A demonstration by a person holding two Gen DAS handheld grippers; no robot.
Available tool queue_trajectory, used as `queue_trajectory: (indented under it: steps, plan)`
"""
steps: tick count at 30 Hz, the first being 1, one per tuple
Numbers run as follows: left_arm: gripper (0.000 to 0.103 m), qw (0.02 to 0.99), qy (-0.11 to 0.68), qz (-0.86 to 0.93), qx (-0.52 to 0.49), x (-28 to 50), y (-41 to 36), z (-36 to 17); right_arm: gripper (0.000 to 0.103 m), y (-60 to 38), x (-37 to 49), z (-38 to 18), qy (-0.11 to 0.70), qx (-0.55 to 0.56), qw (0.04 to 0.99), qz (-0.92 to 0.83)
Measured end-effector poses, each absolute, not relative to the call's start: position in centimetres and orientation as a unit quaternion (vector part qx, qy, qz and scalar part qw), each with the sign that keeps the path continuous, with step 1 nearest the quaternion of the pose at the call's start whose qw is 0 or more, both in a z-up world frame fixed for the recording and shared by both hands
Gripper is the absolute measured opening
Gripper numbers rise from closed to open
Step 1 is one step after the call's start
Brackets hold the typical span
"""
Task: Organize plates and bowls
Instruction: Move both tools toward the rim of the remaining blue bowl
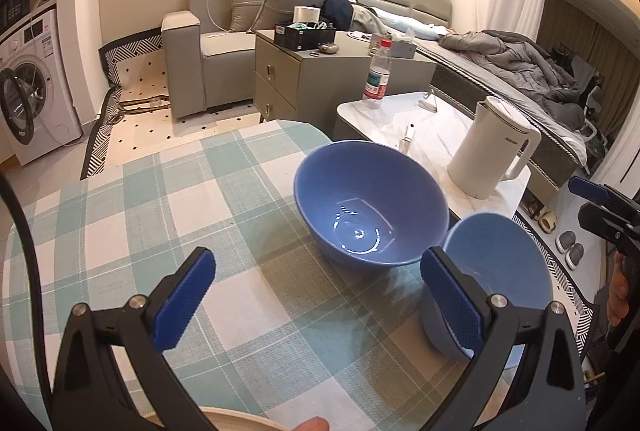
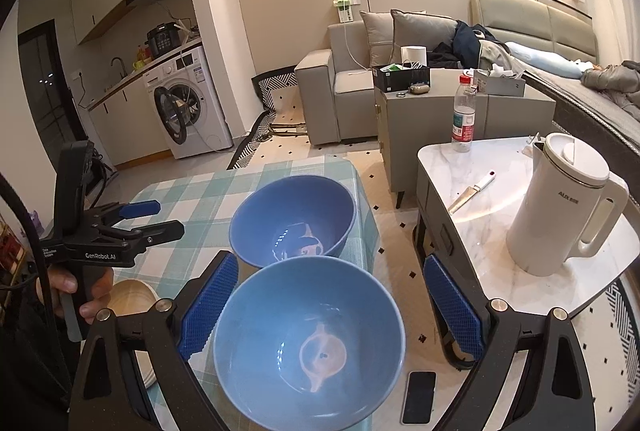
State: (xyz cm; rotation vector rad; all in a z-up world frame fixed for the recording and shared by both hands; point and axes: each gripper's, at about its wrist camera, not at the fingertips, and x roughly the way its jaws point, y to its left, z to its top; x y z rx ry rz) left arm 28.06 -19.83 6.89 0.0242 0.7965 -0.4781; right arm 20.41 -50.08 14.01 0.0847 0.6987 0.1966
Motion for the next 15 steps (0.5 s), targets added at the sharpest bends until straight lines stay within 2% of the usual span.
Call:
queue_trajectory:
  steps: [15]
  plan:
    - [0.103,0.891,0.404,-0.206,0.006,30.8,-20.3,5.3,0.096,-50.5,25.7,11.6,0.394,0.047,0.911,0.112]
